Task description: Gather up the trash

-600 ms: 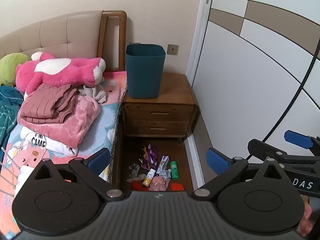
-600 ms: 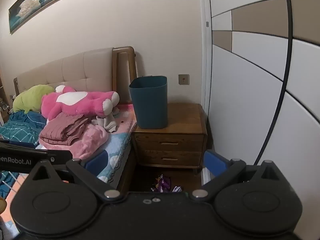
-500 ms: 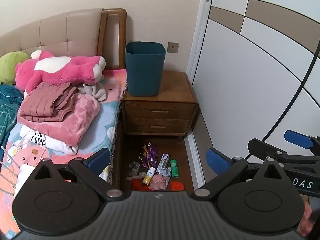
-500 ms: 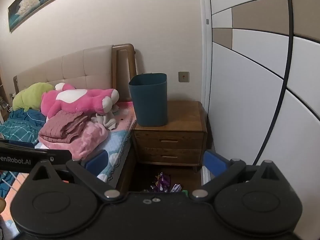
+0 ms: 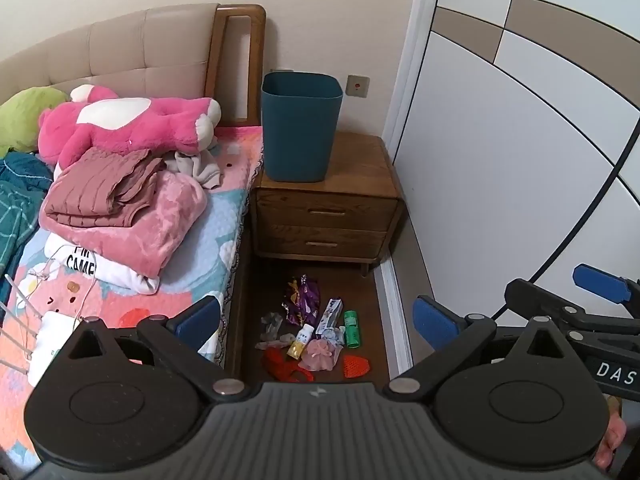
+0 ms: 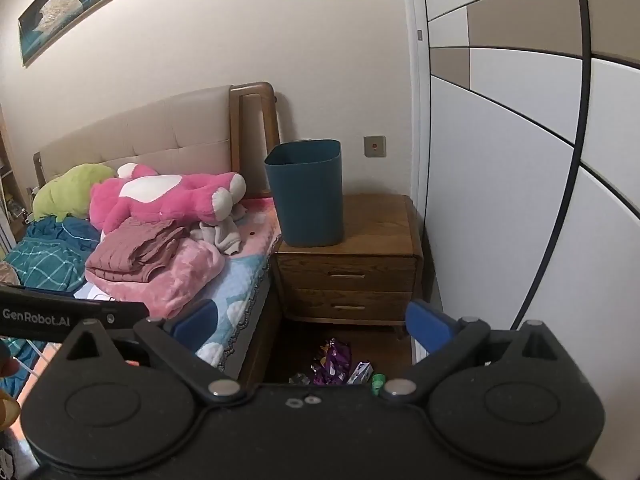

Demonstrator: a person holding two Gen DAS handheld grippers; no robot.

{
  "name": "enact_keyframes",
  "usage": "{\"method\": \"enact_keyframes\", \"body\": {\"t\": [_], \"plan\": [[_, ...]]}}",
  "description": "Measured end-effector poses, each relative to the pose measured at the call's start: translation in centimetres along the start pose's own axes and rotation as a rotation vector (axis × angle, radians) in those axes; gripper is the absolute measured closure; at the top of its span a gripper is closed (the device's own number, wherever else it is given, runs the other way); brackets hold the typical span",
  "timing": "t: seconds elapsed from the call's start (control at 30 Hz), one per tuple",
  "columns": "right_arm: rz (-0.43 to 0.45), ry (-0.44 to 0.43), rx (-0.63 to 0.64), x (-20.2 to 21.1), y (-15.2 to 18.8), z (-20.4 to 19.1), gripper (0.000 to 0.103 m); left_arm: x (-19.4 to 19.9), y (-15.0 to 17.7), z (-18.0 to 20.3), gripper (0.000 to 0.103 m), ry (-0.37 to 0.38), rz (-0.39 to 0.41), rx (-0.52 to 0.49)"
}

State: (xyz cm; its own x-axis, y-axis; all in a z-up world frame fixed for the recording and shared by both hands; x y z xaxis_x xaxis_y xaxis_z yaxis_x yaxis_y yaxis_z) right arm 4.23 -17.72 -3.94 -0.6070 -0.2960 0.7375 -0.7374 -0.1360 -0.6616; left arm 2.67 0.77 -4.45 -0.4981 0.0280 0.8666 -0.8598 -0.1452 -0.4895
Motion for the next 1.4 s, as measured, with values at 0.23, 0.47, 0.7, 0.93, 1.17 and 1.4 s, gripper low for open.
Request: {"method": "enact_keyframes", "body": {"t": [0.23, 0.47, 0.7, 0.93, 1.17, 1.4], "plan": [[0.002, -0.010, 0.007, -0.27, 0.34, 0.33, 0.002, 0.19, 0.03, -0.01, 0.000, 0.004, 0.000, 0.006], [0.009, -0.007, 0.007, -0.10, 0.25, 0.07, 0.002, 0.29, -0.17, 0.23, 0.000, 0.003, 0.009, 0.002], [0.012, -0.012, 0.008, -0.11, 0.28, -0.01, 0.002, 0.08, -0.19, 0.09, 0.000, 0.009, 0.002, 0.016], [0.013, -0.020, 0.007, -0.12, 0.40, -0.06, 0.003, 0.10, -0.26, 0.18, 0.000, 0.011, -0.002, 0.016], [0.014, -0.028, 0.004, -0.10, 0.40, 0.21, 0.003, 0.20, -0.17, 0.59, 0.000, 0.014, 0.000, 0.015], [0.012, -0.035, 0.004, 0.01, 0.27, 0.46, 0.006, 0.28, 0.00, 0.64, 0.000, 0.019, 0.005, 0.016]]}}
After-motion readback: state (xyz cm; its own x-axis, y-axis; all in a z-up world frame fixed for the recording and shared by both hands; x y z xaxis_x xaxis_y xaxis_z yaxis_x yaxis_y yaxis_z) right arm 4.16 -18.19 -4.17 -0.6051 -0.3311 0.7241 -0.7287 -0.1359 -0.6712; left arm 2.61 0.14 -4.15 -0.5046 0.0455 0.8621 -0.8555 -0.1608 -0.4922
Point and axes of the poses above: each gripper's, at about its wrist camera, not at the fingertips, and x roughly against the way its jaws point, z to its right, y to its underside, the point moved 4 cm from there along -x, roughly the way its jaws point, and after that the axes turned 13 degrees about -z, right-handed, at the moved point
